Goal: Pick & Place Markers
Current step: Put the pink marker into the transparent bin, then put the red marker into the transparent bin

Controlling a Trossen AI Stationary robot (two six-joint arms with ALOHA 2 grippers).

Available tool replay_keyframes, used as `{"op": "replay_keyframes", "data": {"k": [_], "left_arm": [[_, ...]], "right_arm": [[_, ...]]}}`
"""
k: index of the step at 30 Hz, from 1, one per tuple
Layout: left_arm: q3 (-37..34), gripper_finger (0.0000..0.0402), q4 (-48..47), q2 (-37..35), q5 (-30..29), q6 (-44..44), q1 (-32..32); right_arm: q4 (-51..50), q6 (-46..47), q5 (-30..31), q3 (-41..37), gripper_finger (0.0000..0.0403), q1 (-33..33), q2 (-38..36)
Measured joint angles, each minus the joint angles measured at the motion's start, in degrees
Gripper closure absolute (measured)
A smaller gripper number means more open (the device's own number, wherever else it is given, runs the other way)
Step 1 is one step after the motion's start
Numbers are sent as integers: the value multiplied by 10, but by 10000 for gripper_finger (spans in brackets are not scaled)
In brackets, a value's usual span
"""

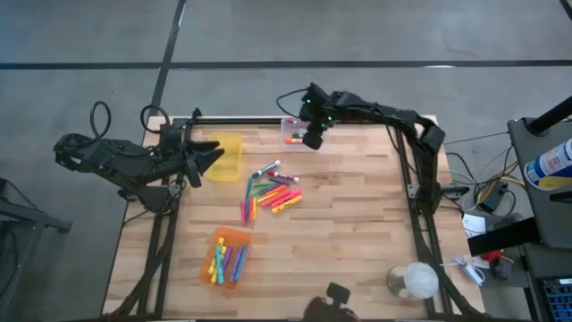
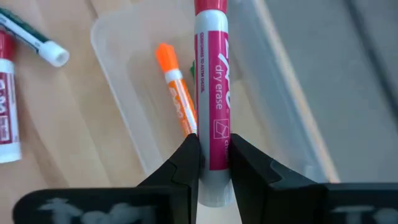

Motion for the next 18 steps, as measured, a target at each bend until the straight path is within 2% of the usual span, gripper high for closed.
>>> {"op": "replay_keyframes", "data": {"k": [9,14,18], "left_arm": [[0,220,-1,0,0,-20,0],[0,220,-1,1,0,-34,0],[0,220,-1,5,3,-42,0]], "right_arm": [[-95,-9,-9,130,326,-7,118],[-153,-10,-7,184,294,-8,157],[-164,-10,-9,202,259,-7,159]]}}
